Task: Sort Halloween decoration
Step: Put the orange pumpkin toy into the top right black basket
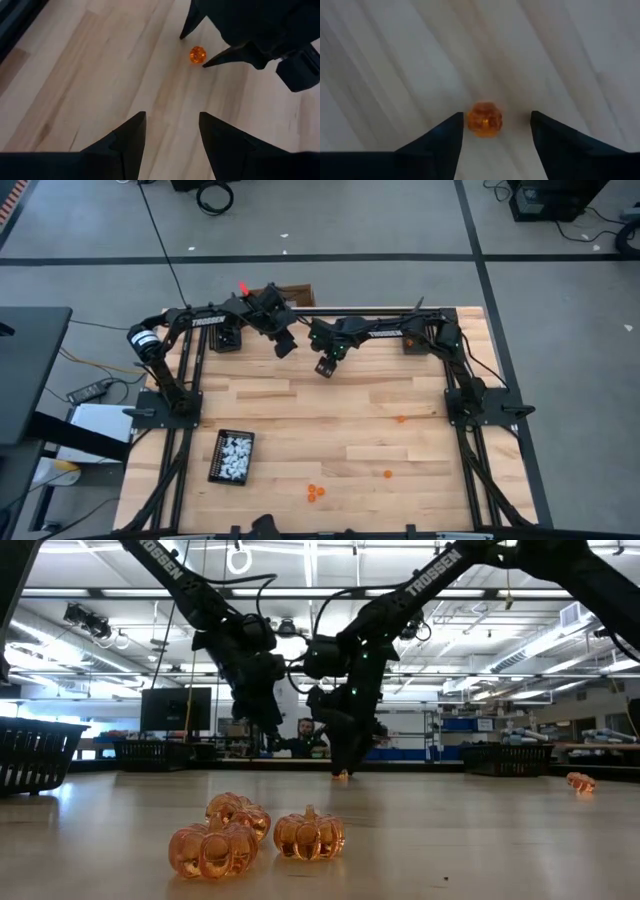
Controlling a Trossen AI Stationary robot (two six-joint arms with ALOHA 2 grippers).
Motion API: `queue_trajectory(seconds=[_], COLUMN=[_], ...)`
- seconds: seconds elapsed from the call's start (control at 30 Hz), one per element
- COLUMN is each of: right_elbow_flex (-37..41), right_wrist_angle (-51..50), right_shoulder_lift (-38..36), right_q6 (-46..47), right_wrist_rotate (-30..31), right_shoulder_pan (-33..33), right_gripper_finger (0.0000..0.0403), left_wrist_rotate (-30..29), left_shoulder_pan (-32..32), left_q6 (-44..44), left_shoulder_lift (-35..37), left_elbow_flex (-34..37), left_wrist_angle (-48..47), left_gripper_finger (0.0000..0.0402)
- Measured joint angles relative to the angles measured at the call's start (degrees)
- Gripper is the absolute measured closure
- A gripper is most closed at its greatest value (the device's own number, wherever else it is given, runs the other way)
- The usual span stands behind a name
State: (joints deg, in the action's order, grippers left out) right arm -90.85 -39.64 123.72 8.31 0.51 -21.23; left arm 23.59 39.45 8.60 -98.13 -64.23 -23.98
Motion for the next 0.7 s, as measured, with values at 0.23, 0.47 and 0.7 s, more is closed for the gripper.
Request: queue_trajectory(seconds=[0.23, 0.47, 0.7], right_elbow_flex=[0.00, 0.00, -0.13], right_wrist_angle=[0.56, 0.52, -1.17], right_shoulder_lift=[0.02, 0.02, -0.18], right_q6=[2.98, 3.00, 2.67], right_wrist_rotate=[-0.61, -0.39, -0.19], right_shoulder_pan=[-0.68, -0.68, -0.68], right_gripper_finger=[0.0210, 0.0274, 0.0322], left_wrist_rotate=[0.00, 0.02, 0.00], left_shoulder_pan=[0.96, 1.00, 1.00], left_q6=[-0.51, -1.82, -5.73], left_shoulder_lift=[0.00, 0.00, 0.00], left_elbow_flex=[0.00, 0.00, 0.00], left_wrist_angle=[-0.34, -0.25, -0.25], left_gripper_finger=[0.0208, 0.0208, 0.0208])
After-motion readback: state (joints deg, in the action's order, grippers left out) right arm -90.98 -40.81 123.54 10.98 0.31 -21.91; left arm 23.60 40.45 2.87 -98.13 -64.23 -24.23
